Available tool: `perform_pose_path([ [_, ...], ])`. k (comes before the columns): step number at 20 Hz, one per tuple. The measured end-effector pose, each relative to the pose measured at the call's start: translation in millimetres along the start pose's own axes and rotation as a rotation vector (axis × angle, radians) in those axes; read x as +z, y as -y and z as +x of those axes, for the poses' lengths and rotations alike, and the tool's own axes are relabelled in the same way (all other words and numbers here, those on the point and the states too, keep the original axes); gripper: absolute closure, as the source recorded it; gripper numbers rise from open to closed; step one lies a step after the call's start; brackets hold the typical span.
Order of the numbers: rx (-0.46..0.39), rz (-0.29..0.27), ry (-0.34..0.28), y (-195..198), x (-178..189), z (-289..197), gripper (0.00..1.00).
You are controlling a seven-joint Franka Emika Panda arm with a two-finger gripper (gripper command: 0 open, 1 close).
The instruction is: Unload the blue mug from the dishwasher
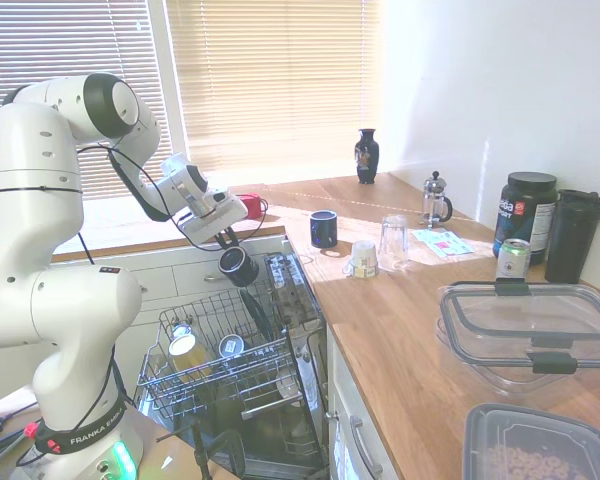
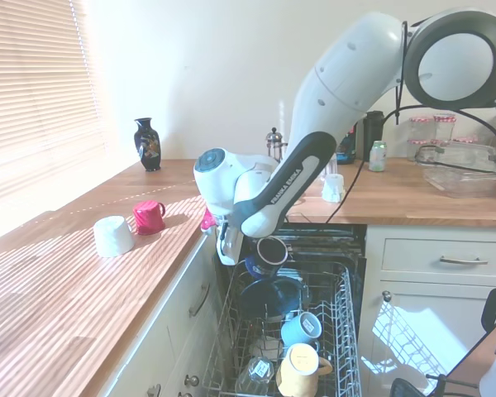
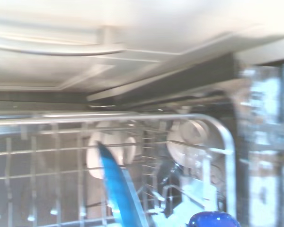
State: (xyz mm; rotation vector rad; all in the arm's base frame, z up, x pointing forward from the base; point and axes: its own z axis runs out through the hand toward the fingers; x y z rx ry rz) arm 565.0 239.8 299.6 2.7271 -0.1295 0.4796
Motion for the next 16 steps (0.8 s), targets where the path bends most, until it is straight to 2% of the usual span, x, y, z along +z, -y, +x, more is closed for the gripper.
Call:
perform_pose_path([
  [11, 0.118, -0.037, 0.011, -74.6, -16.0, 55.4, 1.0],
  [16, 0.171, -0.06, 0.02, -108.2, -12.5, 75.3, 1.0],
])
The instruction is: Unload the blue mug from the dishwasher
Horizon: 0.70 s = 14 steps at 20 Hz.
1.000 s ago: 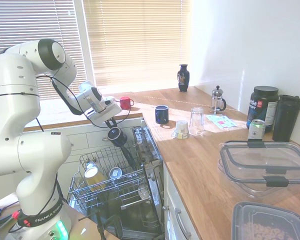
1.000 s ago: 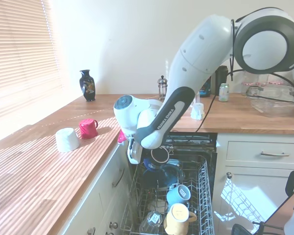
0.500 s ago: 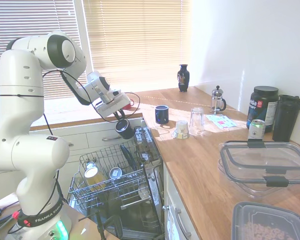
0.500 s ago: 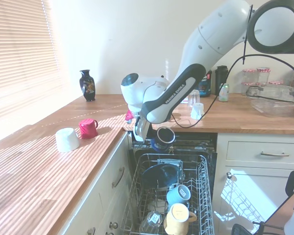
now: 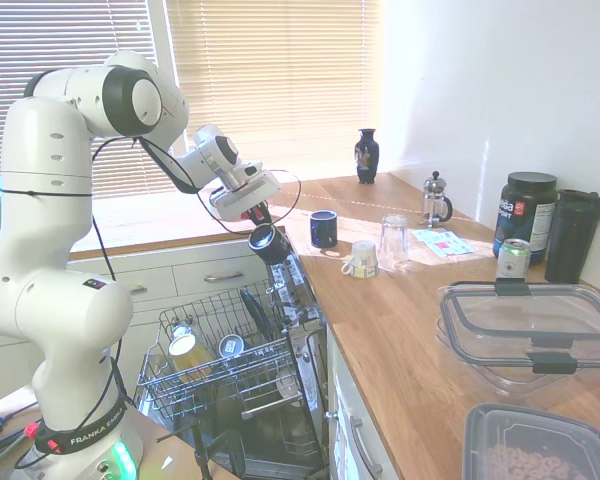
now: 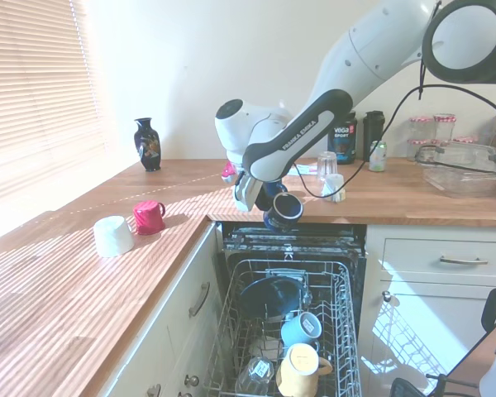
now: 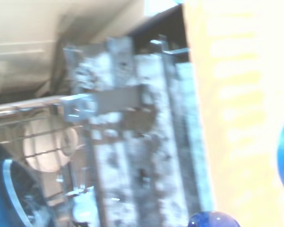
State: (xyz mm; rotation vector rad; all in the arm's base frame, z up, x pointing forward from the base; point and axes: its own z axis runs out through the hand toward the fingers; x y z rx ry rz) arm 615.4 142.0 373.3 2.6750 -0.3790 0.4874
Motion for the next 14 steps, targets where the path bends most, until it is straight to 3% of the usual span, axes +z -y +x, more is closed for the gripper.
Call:
perform_pose_path([
  [14, 0.09, -0.026, 0.04, -82.4, 29.6, 57.6, 1.0],
])
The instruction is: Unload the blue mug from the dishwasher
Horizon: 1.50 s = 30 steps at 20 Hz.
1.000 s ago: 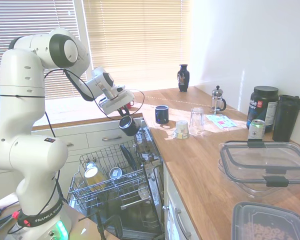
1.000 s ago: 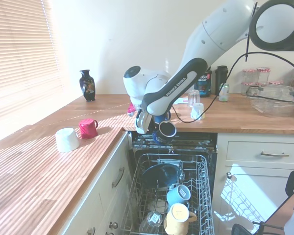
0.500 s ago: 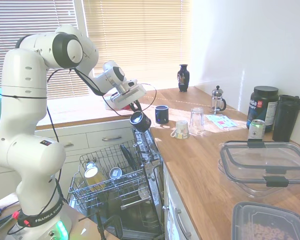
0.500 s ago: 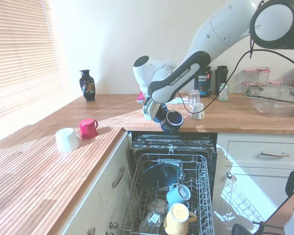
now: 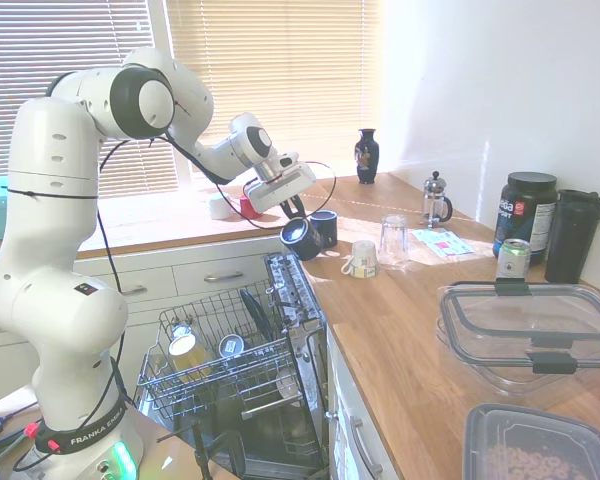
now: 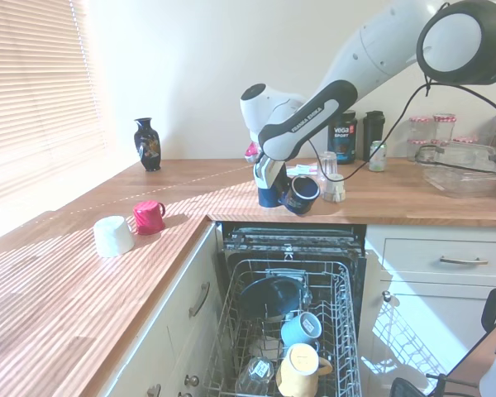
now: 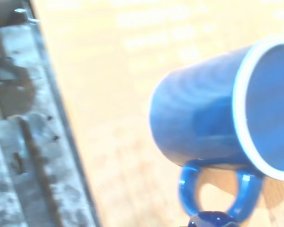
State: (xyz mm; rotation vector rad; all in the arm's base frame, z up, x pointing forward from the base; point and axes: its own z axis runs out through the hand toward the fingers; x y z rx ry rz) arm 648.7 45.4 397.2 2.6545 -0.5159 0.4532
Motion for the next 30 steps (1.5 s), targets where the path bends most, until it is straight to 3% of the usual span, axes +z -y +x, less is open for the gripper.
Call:
perform_pose_path([
  [12, 0.037, -0.005, 0.042, -31.5, 34.1, 33.0, 1.0],
  [20, 0.058, 0.024, 0.072, -28.8, 66.9, 46.6, 1.0],
  [30, 0.103, 0.078, 0.085, -59.9, 95.4, 93.1, 1.0],
])
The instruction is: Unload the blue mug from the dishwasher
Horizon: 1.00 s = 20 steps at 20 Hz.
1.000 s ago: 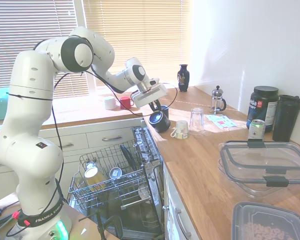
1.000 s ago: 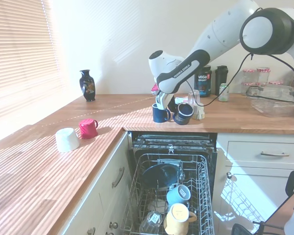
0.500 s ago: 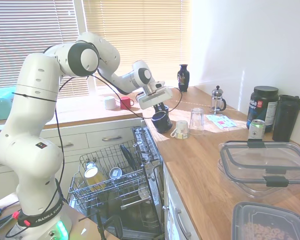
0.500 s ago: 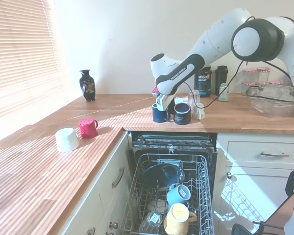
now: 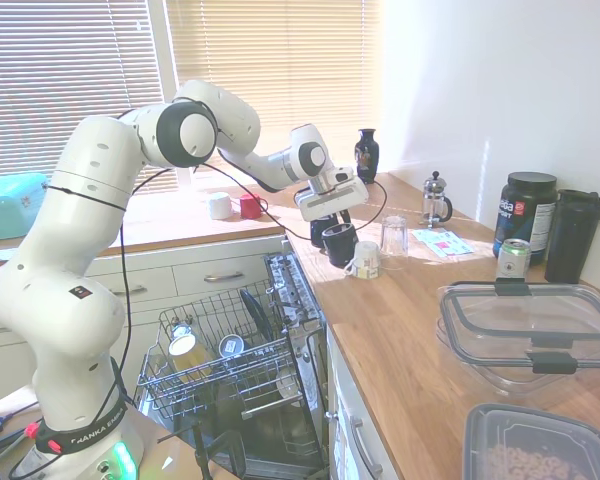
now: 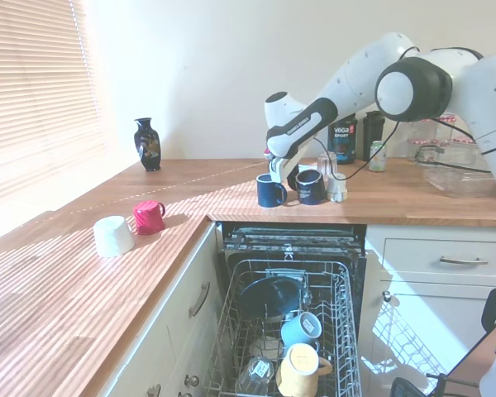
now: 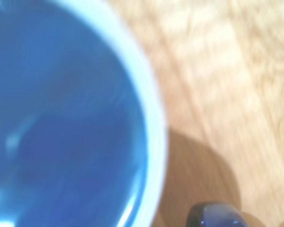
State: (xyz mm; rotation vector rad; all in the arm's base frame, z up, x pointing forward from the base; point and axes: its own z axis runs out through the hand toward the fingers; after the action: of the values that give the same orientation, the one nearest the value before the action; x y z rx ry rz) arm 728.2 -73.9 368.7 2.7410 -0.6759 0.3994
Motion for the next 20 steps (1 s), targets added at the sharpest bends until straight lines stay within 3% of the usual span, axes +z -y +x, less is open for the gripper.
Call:
perform_pose_path([
  [5, 0.042, 0.053, 0.021, 5.2, -12.5, 13.2, 1.0],
  [17, 0.066, 0.074, 0.068, 11.0, 4.0, 8.6, 1.0],
  [18, 0.069, 0.076, 0.072, 10.7, 4.3, 8.5, 0.0],
  [20, 0.08, 0.08, 0.081, 9.4, 5.8, 8.6, 0.0],
])
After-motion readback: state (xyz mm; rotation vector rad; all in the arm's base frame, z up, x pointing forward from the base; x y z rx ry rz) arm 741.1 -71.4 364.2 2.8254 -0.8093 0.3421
